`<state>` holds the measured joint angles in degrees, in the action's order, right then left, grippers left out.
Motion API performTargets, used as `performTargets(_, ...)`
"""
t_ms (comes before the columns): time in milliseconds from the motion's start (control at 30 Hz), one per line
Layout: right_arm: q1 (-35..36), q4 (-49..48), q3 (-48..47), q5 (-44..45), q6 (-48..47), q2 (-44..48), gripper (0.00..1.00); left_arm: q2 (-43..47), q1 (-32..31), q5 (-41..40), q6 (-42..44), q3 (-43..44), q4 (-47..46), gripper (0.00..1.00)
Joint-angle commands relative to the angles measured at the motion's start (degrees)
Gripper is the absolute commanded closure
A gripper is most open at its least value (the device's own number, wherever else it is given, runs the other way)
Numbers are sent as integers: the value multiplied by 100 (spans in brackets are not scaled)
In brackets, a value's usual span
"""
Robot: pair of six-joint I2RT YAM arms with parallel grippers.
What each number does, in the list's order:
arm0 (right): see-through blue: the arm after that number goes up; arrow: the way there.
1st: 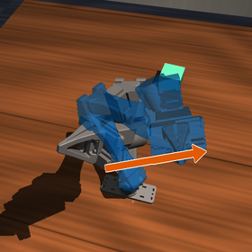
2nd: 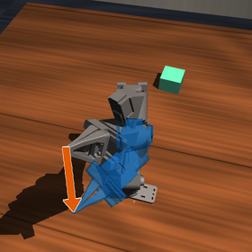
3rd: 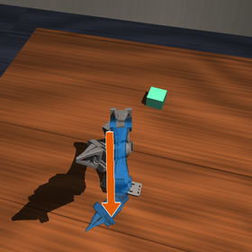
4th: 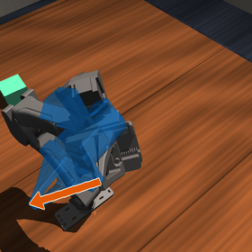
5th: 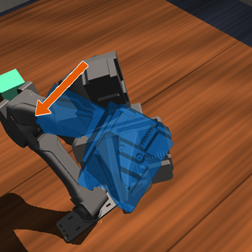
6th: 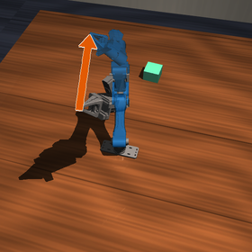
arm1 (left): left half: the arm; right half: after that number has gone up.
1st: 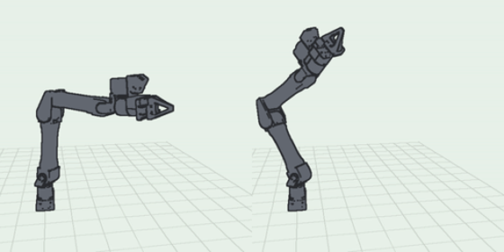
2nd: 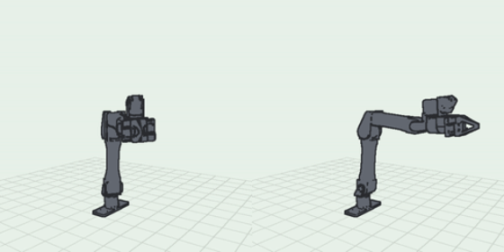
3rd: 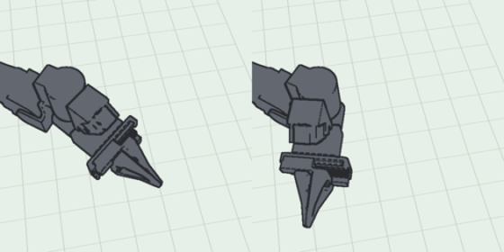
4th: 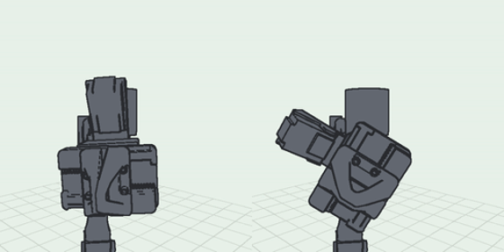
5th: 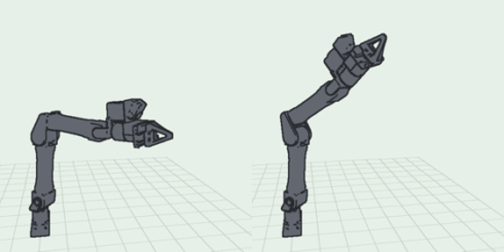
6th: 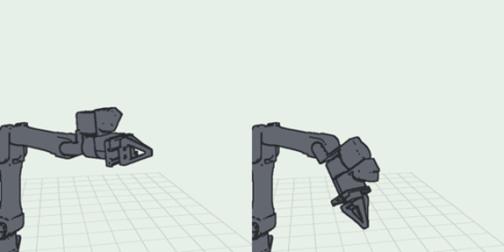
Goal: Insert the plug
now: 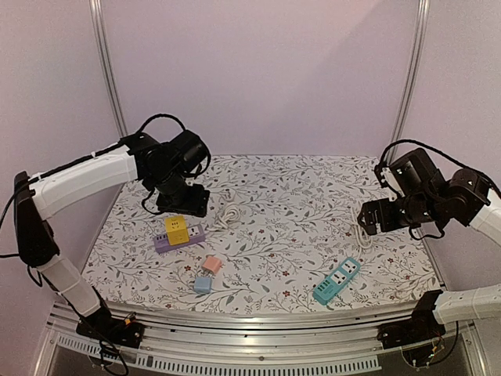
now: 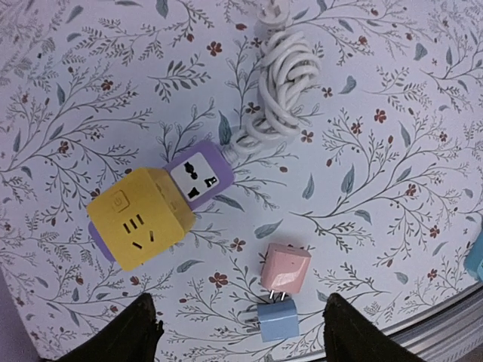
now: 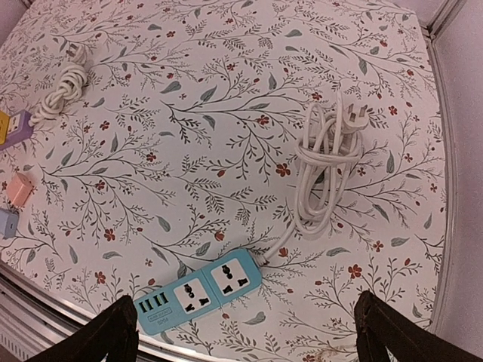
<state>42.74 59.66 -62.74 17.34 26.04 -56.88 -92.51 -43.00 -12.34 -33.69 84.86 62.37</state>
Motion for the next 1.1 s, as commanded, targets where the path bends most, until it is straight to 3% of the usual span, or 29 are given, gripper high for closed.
performTargets(0,15,-186,-62,-91,26,-27,1,148,398,-23,-460,-179,161,29)
performTargets(167,20,-90,-30,-122,134,4,1,70,832,249,-1132,-284,262,36)
performTargets(533,15,53,74,-34,398,236,1,-595,907,129,-1286,-133,472,49)
performTargets(1067,20,304,137,135,608,433,1,-1020,1192,189,-1001,-253,298,51)
